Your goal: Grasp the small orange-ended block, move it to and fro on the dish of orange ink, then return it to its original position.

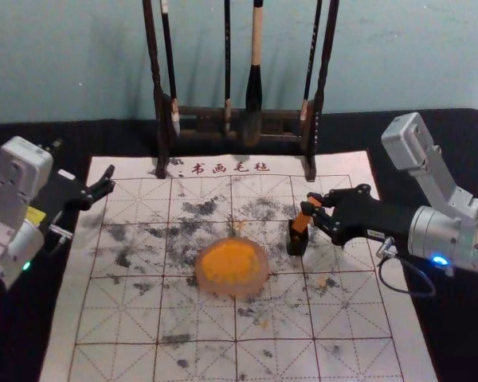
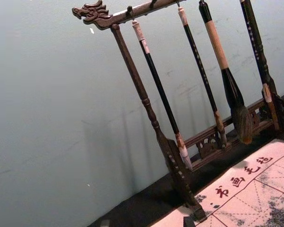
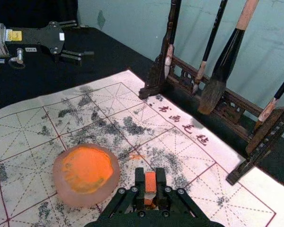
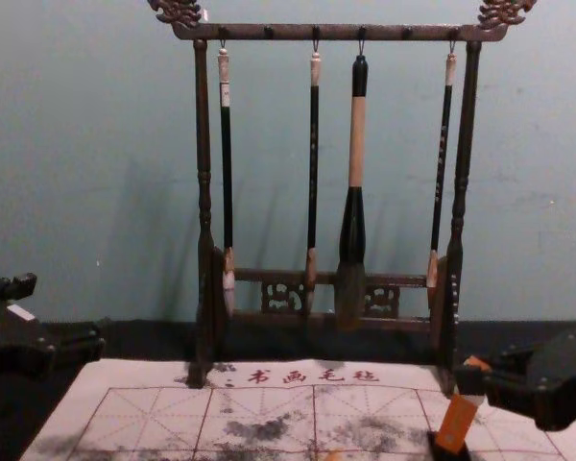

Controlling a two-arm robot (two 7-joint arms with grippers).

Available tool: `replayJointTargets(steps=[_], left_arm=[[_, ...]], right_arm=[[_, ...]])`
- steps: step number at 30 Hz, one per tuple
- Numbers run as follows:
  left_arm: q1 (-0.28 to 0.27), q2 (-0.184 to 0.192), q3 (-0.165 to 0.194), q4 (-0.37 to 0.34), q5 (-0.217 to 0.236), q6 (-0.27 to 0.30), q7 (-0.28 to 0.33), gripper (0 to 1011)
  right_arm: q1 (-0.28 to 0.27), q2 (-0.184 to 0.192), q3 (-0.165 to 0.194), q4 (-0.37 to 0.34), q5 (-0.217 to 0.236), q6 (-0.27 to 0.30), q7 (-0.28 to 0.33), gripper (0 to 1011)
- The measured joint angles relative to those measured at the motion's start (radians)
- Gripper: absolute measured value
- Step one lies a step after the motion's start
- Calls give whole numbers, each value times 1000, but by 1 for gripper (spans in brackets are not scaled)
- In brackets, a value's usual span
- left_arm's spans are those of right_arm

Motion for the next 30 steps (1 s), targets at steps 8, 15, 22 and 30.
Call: replayJointTargets(steps=[8,15,22,30], left_arm=[[0,0,0,0,0,0,0,1002],[0,0,0,0,0,0,0,1001],[0,0,0,0,0,0,0,1001],[0,0,0,0,0,0,0,1001]], right_arm=[[-16,4,6,-12,6,4,0,144],[-31,9,13,-22,13,9,-1,144],[-37,12,20,-28,18,11,-7,143],[-38,6,16,-20,15,13,-11,144]])
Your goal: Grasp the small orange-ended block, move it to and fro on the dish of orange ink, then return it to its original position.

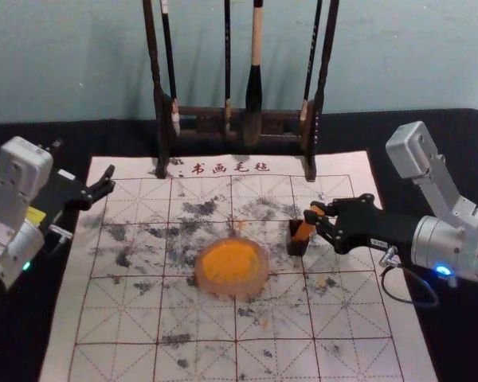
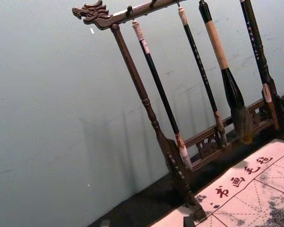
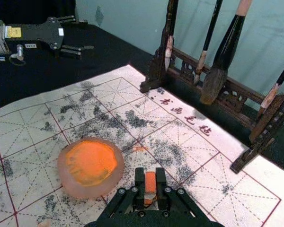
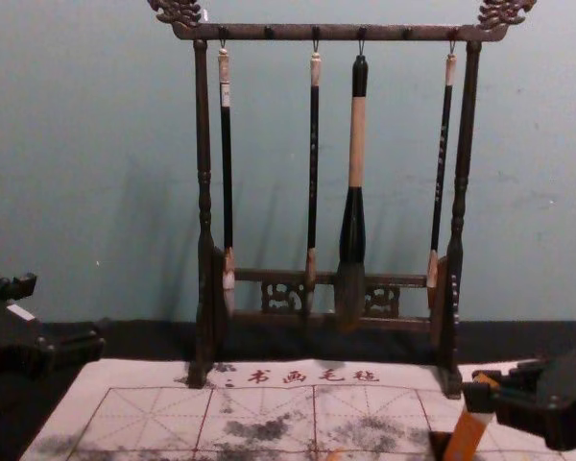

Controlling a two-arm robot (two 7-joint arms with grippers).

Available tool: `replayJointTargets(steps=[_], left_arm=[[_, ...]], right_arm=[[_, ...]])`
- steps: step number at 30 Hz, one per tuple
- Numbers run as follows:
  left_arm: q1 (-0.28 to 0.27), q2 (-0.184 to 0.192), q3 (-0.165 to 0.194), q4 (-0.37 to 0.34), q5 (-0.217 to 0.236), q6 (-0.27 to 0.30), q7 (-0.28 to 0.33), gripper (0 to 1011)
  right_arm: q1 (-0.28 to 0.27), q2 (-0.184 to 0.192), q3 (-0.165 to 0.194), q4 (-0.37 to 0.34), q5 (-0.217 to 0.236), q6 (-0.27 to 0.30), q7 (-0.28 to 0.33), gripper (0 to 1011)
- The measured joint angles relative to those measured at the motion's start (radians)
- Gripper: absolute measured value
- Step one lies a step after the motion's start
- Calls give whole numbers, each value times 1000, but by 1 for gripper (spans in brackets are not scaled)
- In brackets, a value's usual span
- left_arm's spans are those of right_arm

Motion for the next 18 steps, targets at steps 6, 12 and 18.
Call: replayJointTargets(steps=[6,12,18], left_arm=[[0,0,0,0,0,0,0,1001],[0,0,0,0,0,0,0,1001],[0,0,0,0,0,0,0,1001]], right_arm=[[2,-12,-6,12,-7,6,-7,144],[6,-29,-12,22,-18,6,-17,144],[12,-46,-21,35,-37,5,-26,144]])
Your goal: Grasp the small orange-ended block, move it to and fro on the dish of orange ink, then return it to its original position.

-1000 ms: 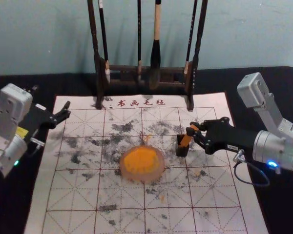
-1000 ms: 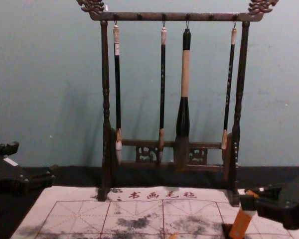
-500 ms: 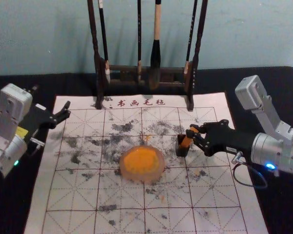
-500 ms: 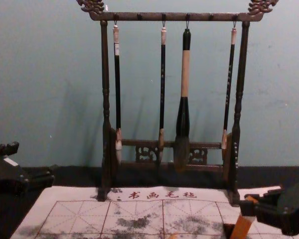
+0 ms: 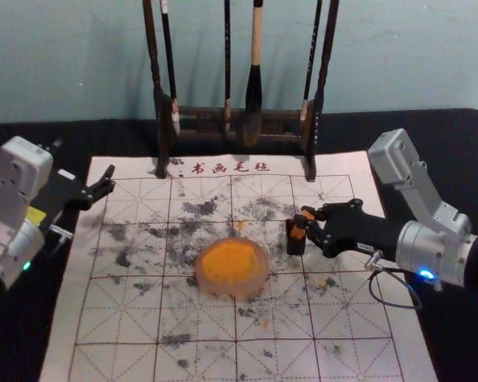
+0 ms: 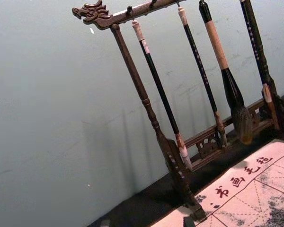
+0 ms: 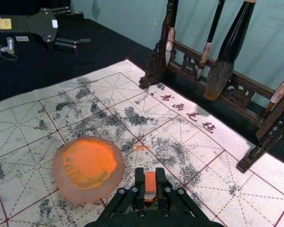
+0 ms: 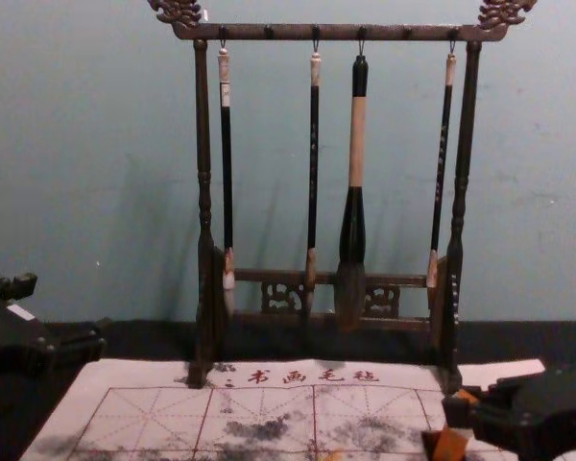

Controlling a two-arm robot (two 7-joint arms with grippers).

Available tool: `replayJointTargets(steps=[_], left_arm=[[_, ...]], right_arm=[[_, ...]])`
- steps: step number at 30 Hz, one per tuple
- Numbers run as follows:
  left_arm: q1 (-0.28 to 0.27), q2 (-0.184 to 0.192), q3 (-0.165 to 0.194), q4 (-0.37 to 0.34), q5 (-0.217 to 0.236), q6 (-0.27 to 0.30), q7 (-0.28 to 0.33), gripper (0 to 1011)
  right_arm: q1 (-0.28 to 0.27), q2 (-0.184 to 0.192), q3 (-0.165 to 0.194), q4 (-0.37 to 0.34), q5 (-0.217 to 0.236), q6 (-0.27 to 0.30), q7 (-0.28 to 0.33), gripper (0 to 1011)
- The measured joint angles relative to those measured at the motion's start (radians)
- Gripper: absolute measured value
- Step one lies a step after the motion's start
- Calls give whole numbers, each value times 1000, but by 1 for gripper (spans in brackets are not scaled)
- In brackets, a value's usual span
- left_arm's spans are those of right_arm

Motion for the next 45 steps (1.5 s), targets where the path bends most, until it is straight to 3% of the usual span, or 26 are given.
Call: replayJointTargets(steps=[22,36,39,45], left_arm=[[0,0,0,0,0,0,0,1001],[0,0,0,0,0,0,0,1001],[0,0,0,0,0,0,0,1001],[0,0,0,0,0,0,0,1001]], right_arm=[[-13,-32,5,17,-81,0,-31,144],[-14,-33,6,16,-84,1,-32,144],[-14,-33,6,16,-84,1,-32,184],[-13,-32,5,16,-83,1,-31,388]])
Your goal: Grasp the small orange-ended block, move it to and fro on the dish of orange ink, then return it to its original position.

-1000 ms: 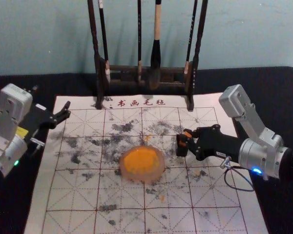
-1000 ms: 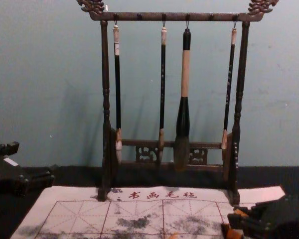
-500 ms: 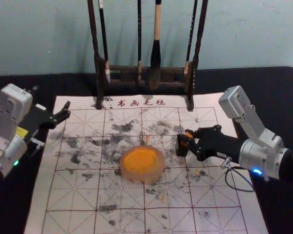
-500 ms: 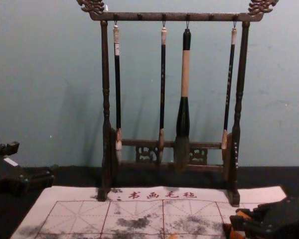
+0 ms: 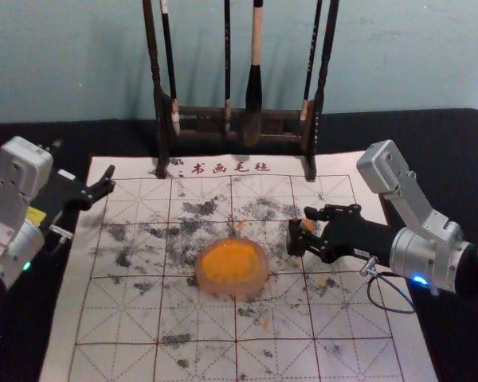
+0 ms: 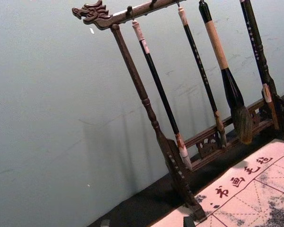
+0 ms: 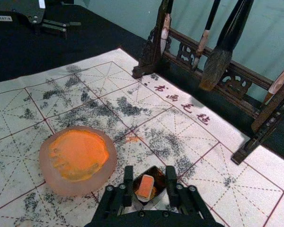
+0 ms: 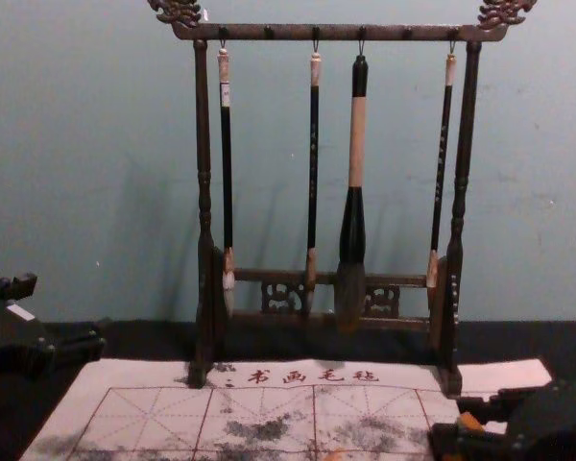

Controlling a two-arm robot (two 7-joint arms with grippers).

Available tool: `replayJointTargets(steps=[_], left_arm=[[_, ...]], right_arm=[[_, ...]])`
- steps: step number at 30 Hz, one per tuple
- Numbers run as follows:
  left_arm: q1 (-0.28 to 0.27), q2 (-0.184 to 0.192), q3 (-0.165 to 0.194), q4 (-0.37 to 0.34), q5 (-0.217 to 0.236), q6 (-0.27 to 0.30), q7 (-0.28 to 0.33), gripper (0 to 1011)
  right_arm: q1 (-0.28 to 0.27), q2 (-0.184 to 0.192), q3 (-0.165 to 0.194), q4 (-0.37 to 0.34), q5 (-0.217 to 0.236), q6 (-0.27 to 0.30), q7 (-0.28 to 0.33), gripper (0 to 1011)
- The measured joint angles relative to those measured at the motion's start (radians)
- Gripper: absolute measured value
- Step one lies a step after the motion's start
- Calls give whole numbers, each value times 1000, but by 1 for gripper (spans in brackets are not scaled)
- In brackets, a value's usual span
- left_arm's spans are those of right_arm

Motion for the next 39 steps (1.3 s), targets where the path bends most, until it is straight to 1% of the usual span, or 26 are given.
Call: replayJointTargets(steps=[7,8,9,10,11,12,14,17,18,20,22,26,27,28,29,31,32,34,38,39], left_arm=[[0,0,0,0,0,0,0,1001],[0,0,0,0,0,0,0,1001],[0,0,0,0,0,0,0,1001],[0,0,0,0,0,0,0,1001],[0,0,0,0,0,0,0,1001],[0,0,0,0,0,0,0,1001],[0,0,0,0,0,0,0,1001],[0,0,0,0,0,0,0,1001],[0,0,0,0,0,0,0,1001],[0,0,0,0,0,0,0,1001],[0,0,0,0,0,0,0,1001],[0,0,0,0,0,0,0,1001],[0,0,0,0,0,0,0,1001],[0,0,0,0,0,0,0,1001],[0,0,0,0,0,0,0,1001],[0,0,0,0,0,0,0,1001],[0,0,0,0,0,0,0,1001],[0,0,0,0,0,0,0,1001],[0,0,0,0,0,0,0,1001],[0,0,0,0,0,0,0,1001]], right_arm=[[0,0,0,0,1,0,1,591],[1,0,0,0,1,0,1,627],[0,0,0,0,1,0,1,685],[0,0,0,0,1,0,1,685],[0,0,0,0,1,0,1,729],[1,0,0,0,1,0,1,741],[0,0,0,0,1,0,1,820],[1,0,0,0,1,0,1,909],[0,0,0,0,1,0,1,918],[1,0,0,0,2,0,1,983],[-5,-3,11,-3,4,-28,1,1003],[-29,-18,45,-17,12,-117,-13,1000],[-40,-26,63,-24,14,-160,-27,1000],[-47,-32,73,-27,14,-183,-36,1000],[-63,-42,95,-36,10,-229,-63,1000],[-78,-53,114,-41,0,-266,-91,1000],[-92,-63,132,-43,-13,-293,-121,1000],[-118,-78,155,-43,-35,-324,-170,1000],[-152,-99,181,-36,-59,-343,-231,1000],[-170,-109,190,-28,-68,-349,-254,1000]])
